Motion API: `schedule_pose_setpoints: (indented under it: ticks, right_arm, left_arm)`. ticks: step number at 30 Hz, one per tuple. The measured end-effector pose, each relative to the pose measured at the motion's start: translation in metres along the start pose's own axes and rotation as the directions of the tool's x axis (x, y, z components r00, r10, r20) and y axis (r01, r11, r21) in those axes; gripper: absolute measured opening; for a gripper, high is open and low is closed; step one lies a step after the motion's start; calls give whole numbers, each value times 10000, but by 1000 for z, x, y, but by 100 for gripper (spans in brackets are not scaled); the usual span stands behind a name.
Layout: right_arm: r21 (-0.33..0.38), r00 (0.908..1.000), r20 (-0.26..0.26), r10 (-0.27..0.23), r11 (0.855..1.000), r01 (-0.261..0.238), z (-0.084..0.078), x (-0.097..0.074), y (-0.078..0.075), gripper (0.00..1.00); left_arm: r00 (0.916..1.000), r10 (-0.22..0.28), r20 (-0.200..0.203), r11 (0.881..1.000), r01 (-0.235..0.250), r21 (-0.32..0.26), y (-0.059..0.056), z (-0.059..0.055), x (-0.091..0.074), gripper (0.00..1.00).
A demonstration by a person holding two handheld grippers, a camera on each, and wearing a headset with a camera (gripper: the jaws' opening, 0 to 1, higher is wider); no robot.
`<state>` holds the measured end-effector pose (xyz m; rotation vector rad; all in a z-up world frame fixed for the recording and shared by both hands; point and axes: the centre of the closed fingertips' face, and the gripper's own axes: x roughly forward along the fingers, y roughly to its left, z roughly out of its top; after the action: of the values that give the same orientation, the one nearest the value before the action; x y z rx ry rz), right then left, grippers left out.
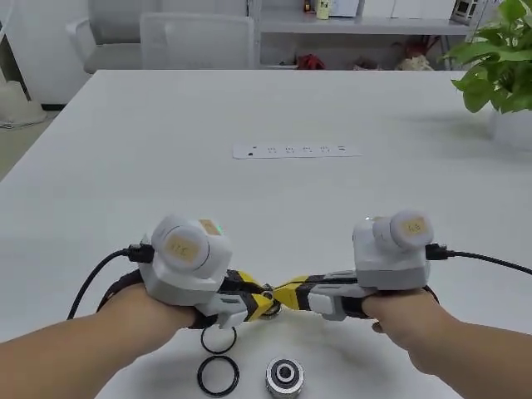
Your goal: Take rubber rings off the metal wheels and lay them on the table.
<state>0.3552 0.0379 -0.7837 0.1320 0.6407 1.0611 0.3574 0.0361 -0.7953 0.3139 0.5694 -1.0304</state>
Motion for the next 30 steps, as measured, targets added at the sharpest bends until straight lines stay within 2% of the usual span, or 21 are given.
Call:
schedule_pose_setpoints:
  ticks: [4, 6, 13, 17, 20, 23, 26, 30]
  right_arm:
    - [52, 9996, 97, 248, 9997, -248, 3, 1, 6, 0]
    - [-87, 9997, 49, 230, 9997, -229, 3, 2, 7, 0]
    - [115, 9999, 127, -58, 9999, 56, 4, 0, -2, 0]
    - [174, 9999, 137, -82, 9998, 80, 3, 0, -3, 0]
    - [207, 9998, 163, -68, 9998, 65, 4, 0, -3, 0]
    - [294, 9997, 235, -76, 9995, 70, 5, 0, -4, 0]
    - [321, 9996, 281, -88, 9995, 79, 6, 0, -4, 0]
    - [370, 9992, 400, -40, 9993, 26, 9, -1, -1, 0]
  left_arm:
    - [10000, 17, 13, 10000, -17, -11, 0, 0, 0, 12]
    - [10000, 16, 13, 10000, -16, -10, 1, 0, 0, 12]
    - [10000, 15, -8, 10000, -15, -31, 1, 1, 0, 12]
    - [10000, -23, 49, 9998, 24, -179, 1, 1, 0, 13]
    - [9998, -149, 150, 9986, 157, -506, 2, 2, 0, 14]
    - [9997, -219, 139, 9989, 225, -401, 1, 2, -1, 14]
    - [9994, -203, 274, 9995, 209, -231, 2, 5, -4, 13]
    - [9977, -197, 642, 9988, 224, -424, 2, 14, -9, 17]
